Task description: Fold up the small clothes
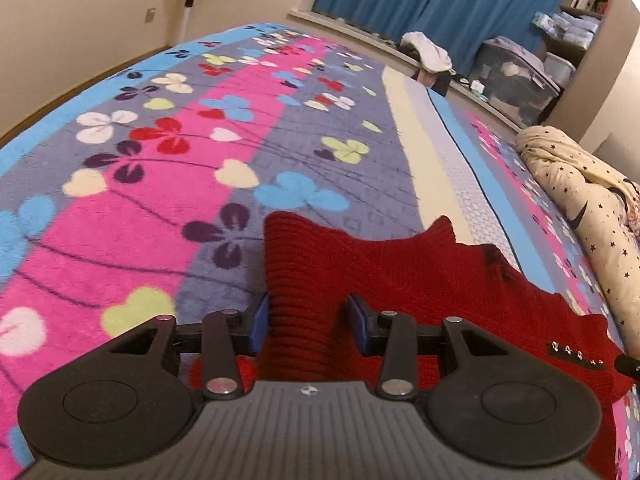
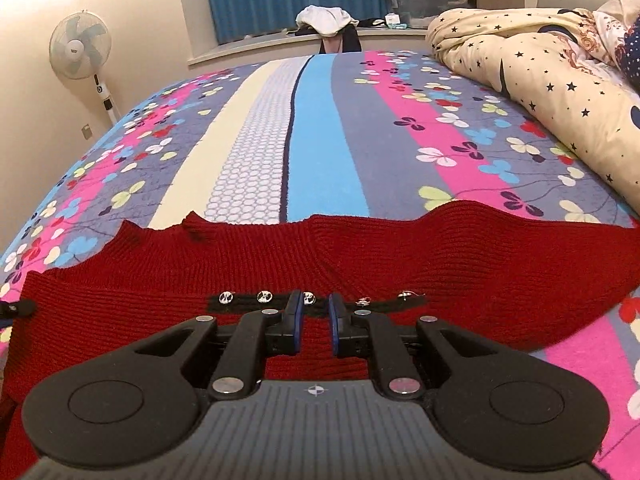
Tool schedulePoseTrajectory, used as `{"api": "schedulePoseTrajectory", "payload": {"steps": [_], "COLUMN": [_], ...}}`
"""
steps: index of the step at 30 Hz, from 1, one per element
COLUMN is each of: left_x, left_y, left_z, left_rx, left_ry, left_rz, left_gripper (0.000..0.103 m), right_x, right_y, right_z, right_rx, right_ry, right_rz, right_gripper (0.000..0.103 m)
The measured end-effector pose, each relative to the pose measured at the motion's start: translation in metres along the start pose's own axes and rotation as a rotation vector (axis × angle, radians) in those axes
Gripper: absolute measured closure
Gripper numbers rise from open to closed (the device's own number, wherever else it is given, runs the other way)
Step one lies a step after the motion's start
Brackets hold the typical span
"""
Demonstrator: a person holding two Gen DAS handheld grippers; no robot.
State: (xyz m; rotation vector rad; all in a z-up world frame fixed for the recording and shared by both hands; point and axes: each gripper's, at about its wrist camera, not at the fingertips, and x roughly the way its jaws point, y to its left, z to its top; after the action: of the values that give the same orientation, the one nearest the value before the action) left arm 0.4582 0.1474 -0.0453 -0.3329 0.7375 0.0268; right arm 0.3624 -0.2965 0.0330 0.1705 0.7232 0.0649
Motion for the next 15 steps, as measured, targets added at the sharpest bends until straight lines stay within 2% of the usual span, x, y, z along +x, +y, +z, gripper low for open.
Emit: {"api": "schedulePoseTrajectory", "payload": {"steps": [1, 2, 4, 6, 8, 9, 11, 12, 13, 15], "left_x": [-0.001, -0.005, -0.018, -0.021, -0.017, -0.018, -0.035, -0.047, -0.059, -0.072], "left_y": [-0.002, 0.000, 0.017, 0.031, 0.029, 0.026, 0.022, 0.021, 0.019, 0.010], "left_z": [0.001, 0.004, 0.017, 0.022, 0.021, 0.020, 0.020, 0.017, 0.013, 0.001], "left_rx": [0.029, 0.044, -0.025, -0.051, 0.001, 0.033, 0.052, 0.044, 0.045, 0.098], "left_ry": [-0.009, -0.027, -0.076, -0.066, -0.015, 0.001, -0.070, -0.110, -0.121, -0.107], "left_rz": [-0.004, -0.001, 0.012, 0.015, 0.013, 0.040, 0.129, 0.119, 0.067, -0.009], "left_gripper": [0.085, 0.087, 0.088, 0.088, 0.084, 0.081, 0.080, 0.080, 0.080, 0.080], "right_x": [0.000, 0.000, -0.001, -0.002, -0.003, -0.003, -0.001, -0.001, -0.001, 0.000], "right_y": [0.000, 0.000, 0.000, -0.001, 0.000, 0.000, -0.001, -0.001, -0.002, -0.003], "right_z": [0.000, 0.001, 0.001, 0.001, 0.001, 0.001, 0.001, 0.001, 0.001, 0.001], "right_rx": [0.002, 0.003, 0.008, 0.010, 0.007, 0.007, 0.013, 0.016, 0.021, 0.026], "right_ry": [0.000, 0.001, 0.000, -0.003, -0.005, -0.002, 0.003, 0.005, 0.009, 0.010], "right_rz": [0.001, 0.003, 0.007, 0.011, 0.012, 0.012, 0.014, 0.014, 0.013, 0.015], "right_gripper": [0.090, 0.089, 0.089, 0.089, 0.090, 0.090, 0.090, 0.090, 0.090, 0.090]}}
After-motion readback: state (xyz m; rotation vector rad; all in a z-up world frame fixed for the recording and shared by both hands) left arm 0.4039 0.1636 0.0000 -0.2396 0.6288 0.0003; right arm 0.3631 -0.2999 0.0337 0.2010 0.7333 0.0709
